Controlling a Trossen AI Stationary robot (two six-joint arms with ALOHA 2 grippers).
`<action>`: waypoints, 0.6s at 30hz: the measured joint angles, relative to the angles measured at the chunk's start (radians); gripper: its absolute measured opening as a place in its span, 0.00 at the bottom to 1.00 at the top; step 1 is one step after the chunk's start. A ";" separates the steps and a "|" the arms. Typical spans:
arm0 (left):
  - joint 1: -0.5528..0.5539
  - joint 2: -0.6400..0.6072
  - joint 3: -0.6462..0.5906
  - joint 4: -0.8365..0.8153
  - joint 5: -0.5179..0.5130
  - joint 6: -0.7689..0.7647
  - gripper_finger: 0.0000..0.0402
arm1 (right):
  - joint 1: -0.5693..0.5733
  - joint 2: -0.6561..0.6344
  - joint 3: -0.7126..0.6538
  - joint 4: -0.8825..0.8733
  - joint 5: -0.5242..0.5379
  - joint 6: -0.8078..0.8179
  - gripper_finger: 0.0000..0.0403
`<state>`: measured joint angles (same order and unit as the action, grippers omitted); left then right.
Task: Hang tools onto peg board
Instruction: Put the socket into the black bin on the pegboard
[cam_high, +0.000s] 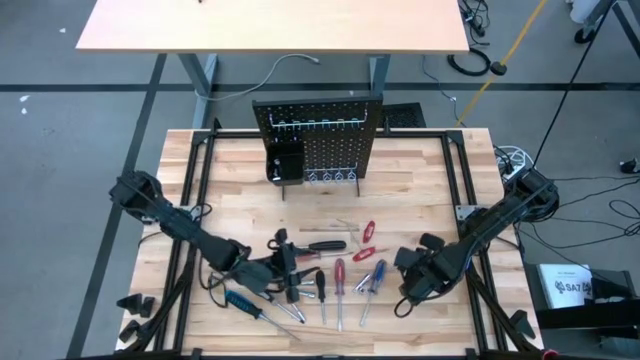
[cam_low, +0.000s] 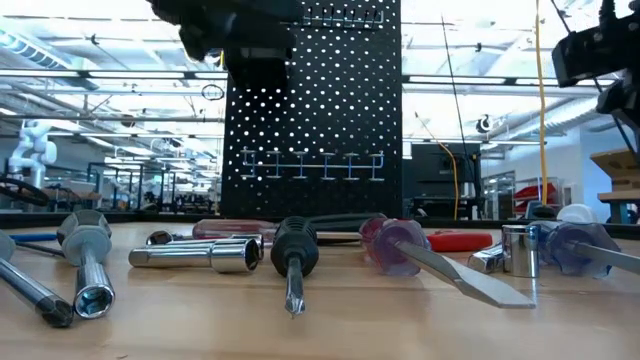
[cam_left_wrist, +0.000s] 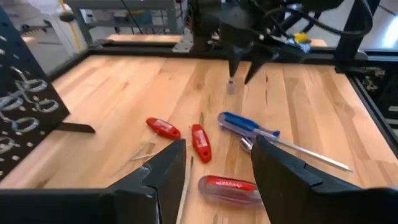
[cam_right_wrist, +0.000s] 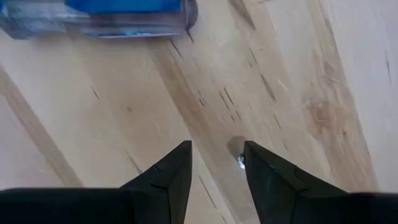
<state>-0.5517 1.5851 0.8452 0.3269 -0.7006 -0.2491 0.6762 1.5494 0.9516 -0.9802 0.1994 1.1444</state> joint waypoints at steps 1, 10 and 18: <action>0.006 0.004 0.000 0.002 0.013 -0.001 0.46 | 0.000 0.000 0.000 -0.008 -0.013 -0.001 0.34; 0.030 0.003 0.000 0.043 0.067 0.022 0.46 | -0.051 0.000 0.000 -0.105 -0.049 -0.079 0.40; 0.032 0.000 0.000 0.058 0.100 0.020 0.46 | -0.092 0.000 0.000 -0.116 -0.080 -0.197 0.56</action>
<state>-0.5201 1.5852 0.8452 0.3847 -0.6006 -0.2292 0.5844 1.5494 0.9516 -1.0960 0.1195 0.9474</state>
